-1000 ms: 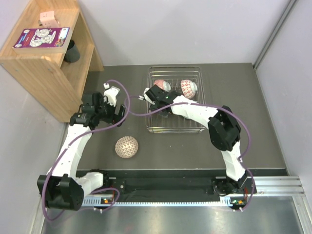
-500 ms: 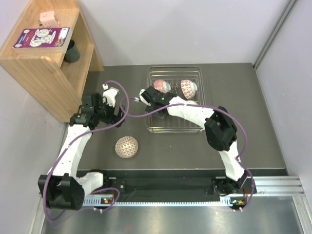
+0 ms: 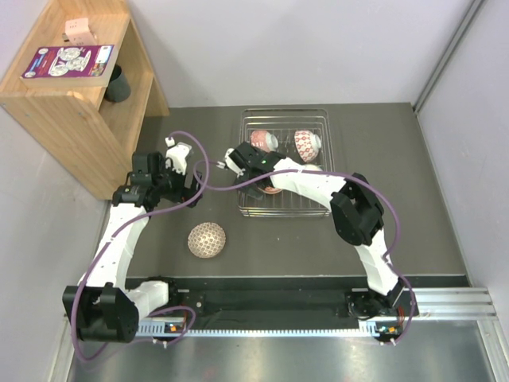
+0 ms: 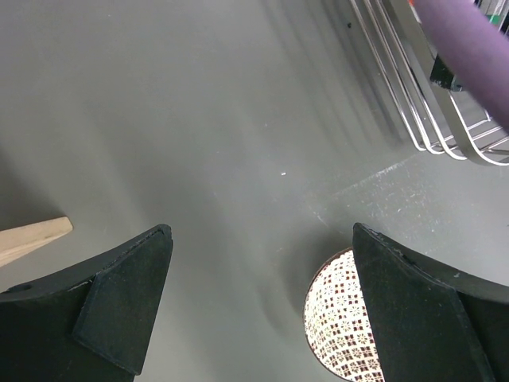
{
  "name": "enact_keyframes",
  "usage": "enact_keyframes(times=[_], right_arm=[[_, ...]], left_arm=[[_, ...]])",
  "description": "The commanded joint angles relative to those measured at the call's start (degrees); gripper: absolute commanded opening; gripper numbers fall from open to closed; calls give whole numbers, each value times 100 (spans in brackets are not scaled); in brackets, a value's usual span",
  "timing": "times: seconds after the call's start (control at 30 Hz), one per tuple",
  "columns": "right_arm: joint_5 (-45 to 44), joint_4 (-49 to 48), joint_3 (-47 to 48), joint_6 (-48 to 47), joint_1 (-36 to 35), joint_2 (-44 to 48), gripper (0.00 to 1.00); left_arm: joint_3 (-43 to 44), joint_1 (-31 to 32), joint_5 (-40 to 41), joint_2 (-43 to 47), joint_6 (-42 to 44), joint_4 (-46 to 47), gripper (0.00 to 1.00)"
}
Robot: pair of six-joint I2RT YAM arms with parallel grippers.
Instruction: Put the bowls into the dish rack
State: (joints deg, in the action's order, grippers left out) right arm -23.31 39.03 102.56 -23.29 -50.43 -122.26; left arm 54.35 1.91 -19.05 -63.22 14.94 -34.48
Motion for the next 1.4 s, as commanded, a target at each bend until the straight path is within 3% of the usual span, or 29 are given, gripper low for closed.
enact_keyframes(times=[0.0, 0.23, 1.07, 1.37], right_arm=[[257, 96, 238, 0, -89, -70, 100], [774, 281, 291, 35, -81, 114, 100], [4887, 1116, 475, 413, 904, 642, 100], [5441, 1309, 334, 343, 1027, 791, 100]], left_arm=[[-12, -51, -161, 143, -44, 275, 99], [-21, -86, -204, 161, -35, 266, 99], [6, -130, -222, 117, -9, 249, 99], [32, -121, 111, -805, 597, 12, 99]])
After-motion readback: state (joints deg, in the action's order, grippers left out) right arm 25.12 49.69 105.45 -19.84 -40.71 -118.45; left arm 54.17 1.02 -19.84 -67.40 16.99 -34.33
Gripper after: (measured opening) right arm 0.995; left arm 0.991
